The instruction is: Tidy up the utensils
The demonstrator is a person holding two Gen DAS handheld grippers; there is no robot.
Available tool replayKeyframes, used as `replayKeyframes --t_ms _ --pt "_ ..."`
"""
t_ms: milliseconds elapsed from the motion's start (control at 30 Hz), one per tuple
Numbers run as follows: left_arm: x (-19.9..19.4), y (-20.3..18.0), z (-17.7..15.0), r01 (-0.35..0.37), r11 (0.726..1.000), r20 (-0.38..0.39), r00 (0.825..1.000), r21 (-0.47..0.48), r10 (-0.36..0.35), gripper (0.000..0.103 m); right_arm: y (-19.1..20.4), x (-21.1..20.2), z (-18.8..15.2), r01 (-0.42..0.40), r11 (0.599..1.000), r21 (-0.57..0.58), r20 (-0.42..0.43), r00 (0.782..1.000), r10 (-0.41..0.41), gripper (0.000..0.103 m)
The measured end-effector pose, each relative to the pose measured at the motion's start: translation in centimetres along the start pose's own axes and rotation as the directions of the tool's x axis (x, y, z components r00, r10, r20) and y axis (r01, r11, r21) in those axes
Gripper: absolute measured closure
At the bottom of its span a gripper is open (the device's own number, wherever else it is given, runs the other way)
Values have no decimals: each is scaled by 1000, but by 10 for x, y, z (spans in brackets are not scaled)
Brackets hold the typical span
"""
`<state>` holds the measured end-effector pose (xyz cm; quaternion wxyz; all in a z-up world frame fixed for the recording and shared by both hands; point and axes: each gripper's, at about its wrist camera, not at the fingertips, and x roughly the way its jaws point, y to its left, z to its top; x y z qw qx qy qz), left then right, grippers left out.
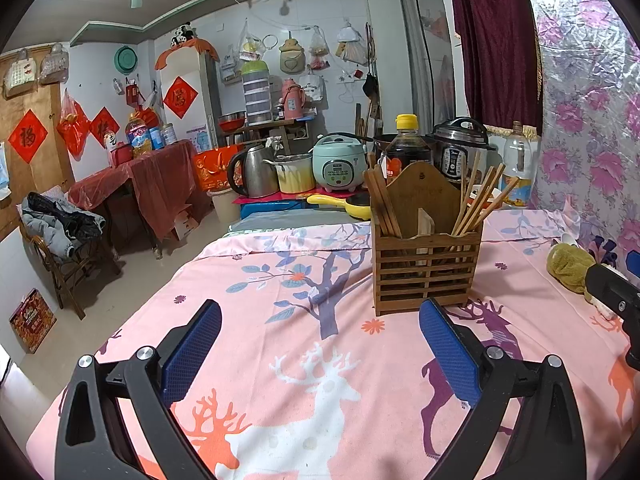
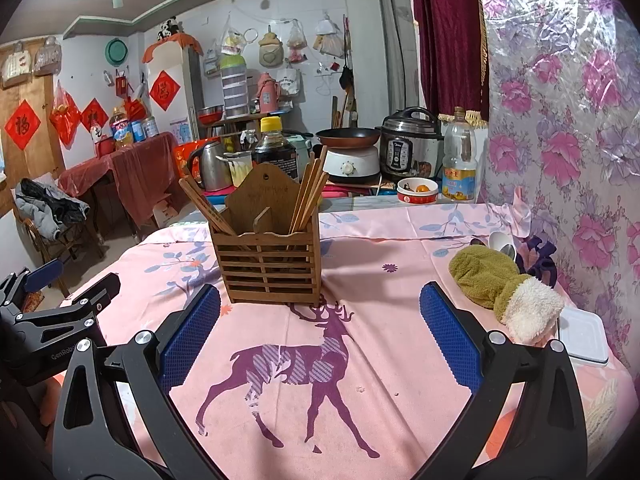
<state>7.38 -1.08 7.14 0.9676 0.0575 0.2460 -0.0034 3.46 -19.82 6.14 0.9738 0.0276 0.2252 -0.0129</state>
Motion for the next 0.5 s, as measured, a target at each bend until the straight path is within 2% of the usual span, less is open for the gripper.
replayKeyframes --t_ms 500 --pt "-2 10 -3 -19 1000 6 1000 -11 19 6 -1 0 1 1 1000 1 1 1000 -1 7"
